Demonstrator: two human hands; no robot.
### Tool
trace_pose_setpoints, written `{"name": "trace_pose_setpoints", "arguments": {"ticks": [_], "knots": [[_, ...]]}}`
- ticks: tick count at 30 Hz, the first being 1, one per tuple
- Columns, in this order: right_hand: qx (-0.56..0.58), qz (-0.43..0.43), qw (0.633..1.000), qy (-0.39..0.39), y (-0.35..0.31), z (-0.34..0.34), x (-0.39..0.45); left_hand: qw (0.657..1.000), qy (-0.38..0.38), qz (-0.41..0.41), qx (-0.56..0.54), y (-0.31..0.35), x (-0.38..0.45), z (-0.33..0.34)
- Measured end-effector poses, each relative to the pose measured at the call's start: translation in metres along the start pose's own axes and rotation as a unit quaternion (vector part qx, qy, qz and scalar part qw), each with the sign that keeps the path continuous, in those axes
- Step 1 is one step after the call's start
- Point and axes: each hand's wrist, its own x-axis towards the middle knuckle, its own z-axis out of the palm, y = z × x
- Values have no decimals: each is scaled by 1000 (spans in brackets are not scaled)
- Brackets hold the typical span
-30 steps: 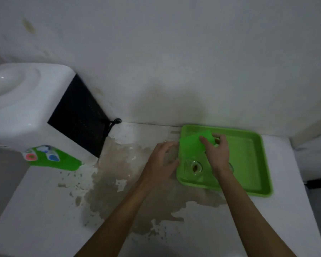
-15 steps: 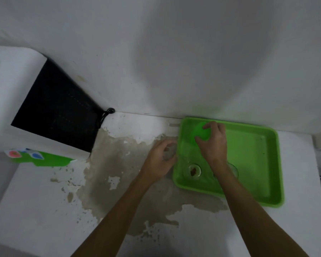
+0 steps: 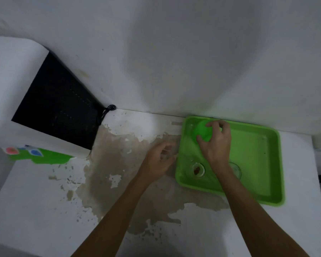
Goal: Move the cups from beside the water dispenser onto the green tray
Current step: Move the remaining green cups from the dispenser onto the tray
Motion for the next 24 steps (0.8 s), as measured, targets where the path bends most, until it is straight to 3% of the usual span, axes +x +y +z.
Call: {"name": "trace_pose_setpoints", "arguments": {"ticks": [5, 13, 18, 24], "knots": [[27, -27, 999, 2, -27, -1, -24, 1000, 22, -10, -13, -20, -22, -16], [134, 14, 981, -143, -97, 40, -77, 992, 88, -66, -67, -72, -83, -84], [166, 16, 958, -235, -159, 86, -113, 976, 164, -113, -83, -115, -122, -153], [173, 15, 948, -268, -216, 134, -142, 935, 294, -176, -93, -151, -142, -218]]}}
